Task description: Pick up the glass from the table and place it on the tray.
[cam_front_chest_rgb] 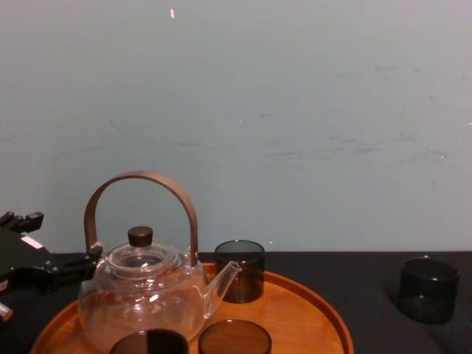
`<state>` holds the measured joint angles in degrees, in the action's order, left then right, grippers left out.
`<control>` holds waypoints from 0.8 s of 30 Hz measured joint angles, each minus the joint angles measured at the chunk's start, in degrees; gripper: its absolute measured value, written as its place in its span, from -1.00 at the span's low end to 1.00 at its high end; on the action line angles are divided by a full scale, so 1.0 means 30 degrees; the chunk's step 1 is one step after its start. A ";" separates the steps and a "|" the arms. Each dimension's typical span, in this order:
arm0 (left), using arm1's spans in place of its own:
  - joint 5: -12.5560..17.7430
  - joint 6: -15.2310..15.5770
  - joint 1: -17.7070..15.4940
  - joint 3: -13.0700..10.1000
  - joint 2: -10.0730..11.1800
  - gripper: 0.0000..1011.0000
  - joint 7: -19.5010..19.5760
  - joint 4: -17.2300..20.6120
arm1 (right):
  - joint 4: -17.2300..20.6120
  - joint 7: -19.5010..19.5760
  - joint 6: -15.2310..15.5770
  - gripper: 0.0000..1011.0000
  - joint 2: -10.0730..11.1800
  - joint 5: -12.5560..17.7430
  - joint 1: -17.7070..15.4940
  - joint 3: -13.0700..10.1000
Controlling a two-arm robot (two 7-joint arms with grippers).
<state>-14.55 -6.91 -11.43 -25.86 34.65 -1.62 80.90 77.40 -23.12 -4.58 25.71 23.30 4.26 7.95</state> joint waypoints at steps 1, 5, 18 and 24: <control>0.0000 0.0001 -0.0001 0.0001 0.0000 1.00 0.0001 0.0000 | -0.0388 -0.0062 0.0058 0.98 -0.0052 -0.0030 0.0374 0.0072; 0.0000 0.0000 -0.0001 0.0001 0.0000 1.00 0.0000 -0.0001 | -0.1374 -0.0263 0.0163 0.98 -0.0195 -0.0157 0.1315 0.0245; -0.0001 0.0001 -0.0001 0.0000 0.0000 1.00 0.0001 0.0000 | -0.4269 -0.0612 0.0395 0.98 -0.0855 -0.0892 0.4062 0.1139; 0.0000 0.0000 -0.0001 -0.0001 0.0000 1.00 0.0001 0.0000 | -0.5445 -0.0792 0.0260 0.98 -0.1217 -0.1160 0.4971 0.1473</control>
<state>-14.55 -6.91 -11.43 -25.87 34.65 -1.62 80.90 61.07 -25.50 -3.80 22.06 19.82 19.17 12.37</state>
